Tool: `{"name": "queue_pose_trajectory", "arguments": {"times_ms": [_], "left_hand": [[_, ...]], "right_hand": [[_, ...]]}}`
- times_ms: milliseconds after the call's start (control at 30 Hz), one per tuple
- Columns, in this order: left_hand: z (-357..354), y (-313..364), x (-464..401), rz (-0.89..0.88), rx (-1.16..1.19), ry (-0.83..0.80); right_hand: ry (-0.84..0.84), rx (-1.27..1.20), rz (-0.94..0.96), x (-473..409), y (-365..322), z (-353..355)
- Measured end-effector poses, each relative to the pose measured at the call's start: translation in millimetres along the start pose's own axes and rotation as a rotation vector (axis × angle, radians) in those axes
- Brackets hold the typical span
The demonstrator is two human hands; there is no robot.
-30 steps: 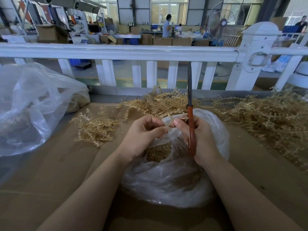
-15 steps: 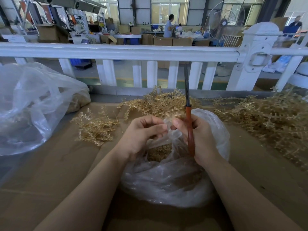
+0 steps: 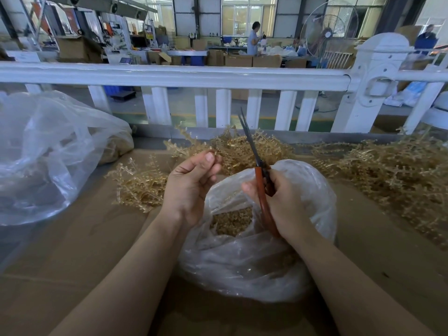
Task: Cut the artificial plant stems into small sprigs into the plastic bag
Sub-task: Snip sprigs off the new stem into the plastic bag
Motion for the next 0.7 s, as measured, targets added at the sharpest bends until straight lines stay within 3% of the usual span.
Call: {"name": "queue_pose_trajectory", "arguments": {"times_ms": [233, 700], "left_hand": [[-1.8, -0.4, 2.0, 0.011, 0.015, 0.009], [-3.9, 3.1, 3.5, -0.057, -0.112, -0.010]], "right_hand": [[0.030, 0.479, 0.102, 4.6, -6.5, -1.3], [0.056, 0.653, 0.180, 7.3, -17.7, -3.6]]}}
Point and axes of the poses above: each hand's wrist, its own x-axis away from the middle knuckle, its own z-axis out of the back of the hand, y = z × x, the point moved 7 cm from there along -x, towards the middle knuckle, and after that the axes turned 3 degrees about -y, right-handed, at the moved point
